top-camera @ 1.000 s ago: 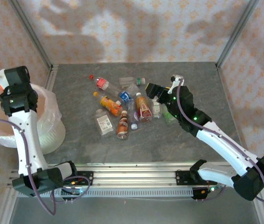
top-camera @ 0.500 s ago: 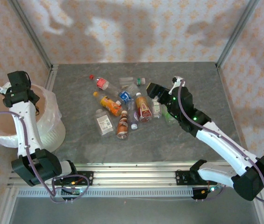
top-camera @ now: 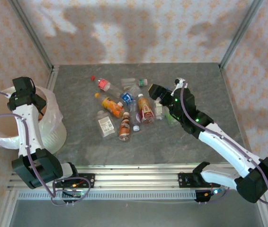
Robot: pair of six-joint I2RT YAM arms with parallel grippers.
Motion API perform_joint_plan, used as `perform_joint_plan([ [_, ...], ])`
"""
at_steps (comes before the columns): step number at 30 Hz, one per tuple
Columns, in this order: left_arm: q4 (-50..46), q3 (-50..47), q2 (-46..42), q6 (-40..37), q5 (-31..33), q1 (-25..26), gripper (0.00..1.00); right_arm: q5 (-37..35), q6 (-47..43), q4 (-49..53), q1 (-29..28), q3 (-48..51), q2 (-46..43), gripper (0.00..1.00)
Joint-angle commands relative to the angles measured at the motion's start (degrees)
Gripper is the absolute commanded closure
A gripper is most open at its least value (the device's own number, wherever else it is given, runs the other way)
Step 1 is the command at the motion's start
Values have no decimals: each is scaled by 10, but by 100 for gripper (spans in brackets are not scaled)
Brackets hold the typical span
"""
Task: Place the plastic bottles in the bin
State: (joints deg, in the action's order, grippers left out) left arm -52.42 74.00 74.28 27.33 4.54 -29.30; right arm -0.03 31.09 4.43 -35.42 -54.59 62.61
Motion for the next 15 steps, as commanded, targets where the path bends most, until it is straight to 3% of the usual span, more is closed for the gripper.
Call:
perform_joint_plan([
  [1, 4, 26, -9, 11, -14, -3, 27, -8, 6, 15, 4, 10, -10, 0],
  [12, 7, 67, -109, -8, -131, -4, 12, -68, 11, 84, 12, 19, -24, 1],
  [15, 30, 67, -142, -8, -203, -4, 8, -88, 38, 112, 24, 25, -23, 1],
])
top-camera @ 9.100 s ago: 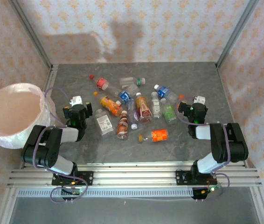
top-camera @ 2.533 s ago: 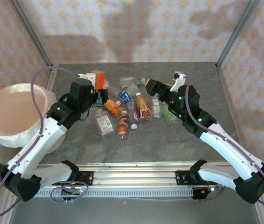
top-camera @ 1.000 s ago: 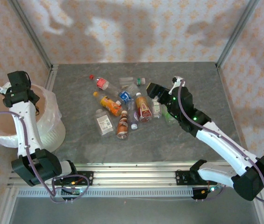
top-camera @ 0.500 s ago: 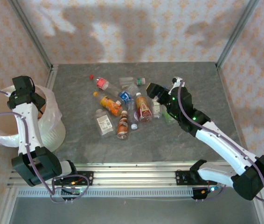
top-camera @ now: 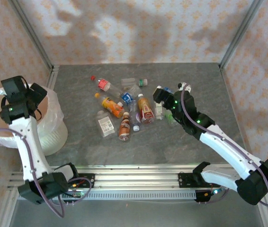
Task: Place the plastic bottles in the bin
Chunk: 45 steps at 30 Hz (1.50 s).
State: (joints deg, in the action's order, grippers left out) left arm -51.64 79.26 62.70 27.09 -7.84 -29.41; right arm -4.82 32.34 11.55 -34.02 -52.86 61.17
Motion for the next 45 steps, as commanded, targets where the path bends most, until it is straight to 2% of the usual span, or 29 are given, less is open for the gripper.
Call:
perform_joint_plan([
  [1, 32, 13, -36, -4, -110, -2, 7, -46, 37, 49, 17, 12, -9, 1],
  [5, 80, 1, -67, 16, -227, -1, 1, -48, 52, 66, 51, 32, -14, 1],
  [8, 131, -13, -85, 52, -314, 10, 0, -17, -39, 62, 74, 45, -14, 1],
  [11, 164, -19, -95, 64, -349, 69, 0, 5, -133, 93, 88, 52, 1, 0],
  [17, 195, -25, -103, 63, -320, 216, 0, 31, -250, 160, 106, 64, 54, 5],
  [25, 284, -74, -89, 104, -287, 303, 0, 91, -294, 148, 123, 56, 130, 13],
  [28, 289, -73, -72, 102, -268, 332, 0, 62, -280, 144, 123, 43, 177, 15],
  [31, 273, -63, -57, 88, -251, 356, 0, 10, -269, 124, 123, 46, 204, 15],
  [33, 262, -57, -51, 80, -235, 365, 0, 23, -281, 100, 123, 52, 212, 16],
  [40, 252, -60, -36, 73, -225, 375, 0, 76, -310, 130, 124, 4, 279, 20],
  [45, 242, -60, -33, 68, -216, 377, 0, 59, -293, 157, 124, -15, 312, 28],
])
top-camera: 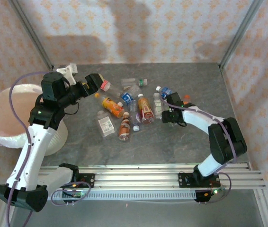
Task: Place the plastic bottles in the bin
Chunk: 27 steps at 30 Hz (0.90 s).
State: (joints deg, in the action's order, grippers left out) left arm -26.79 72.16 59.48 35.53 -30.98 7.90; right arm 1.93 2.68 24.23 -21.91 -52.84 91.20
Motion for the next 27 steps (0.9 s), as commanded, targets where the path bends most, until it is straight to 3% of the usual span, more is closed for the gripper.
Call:
perform_joint_plan([
  [1, -8, 11, -1, -18, 15, 4, 0, -10, 7, 34, 3, -17, 15, 30],
  [8, -13, 4, -1, -25, 22, 6, 0, -12, 13, 56, 3, -35, 45, 30],
  [11, -17, 1, 0, -24, 26, 7, 0, -18, 30, 61, 3, -31, 43, 35],
  [19, -17, 1, 8, -27, 43, 25, 0, 12, 41, 26, 1, 30, -75, 54],
  [27, 0, 11, 32, -36, 72, 80, 0, 8, 40, 22, -17, 31, -194, 59],
])
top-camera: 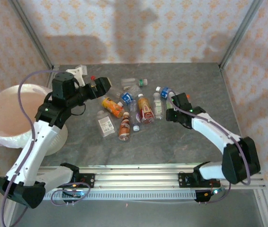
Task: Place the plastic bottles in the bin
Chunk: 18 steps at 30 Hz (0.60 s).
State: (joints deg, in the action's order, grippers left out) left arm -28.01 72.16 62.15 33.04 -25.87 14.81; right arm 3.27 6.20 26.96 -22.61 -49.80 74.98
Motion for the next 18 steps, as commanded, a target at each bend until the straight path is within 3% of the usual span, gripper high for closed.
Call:
perform_joint_plan([
  [1, 14, 11, 11, -10, 21, 17, 0, -8, 4, -7, -15, -3, -45, 60],
  [5, 21, 18, 39, -8, 24, 46, 0, 0, 9, -20, -35, -18, -69, 63],
  [10, 24, 29, 91, 8, 30, 84, 0, 92, 29, -82, -58, -20, -101, 62],
  [18, 97, 30, 161, 34, -19, 146, 0, 256, 64, -194, -79, -4, -112, 63],
])
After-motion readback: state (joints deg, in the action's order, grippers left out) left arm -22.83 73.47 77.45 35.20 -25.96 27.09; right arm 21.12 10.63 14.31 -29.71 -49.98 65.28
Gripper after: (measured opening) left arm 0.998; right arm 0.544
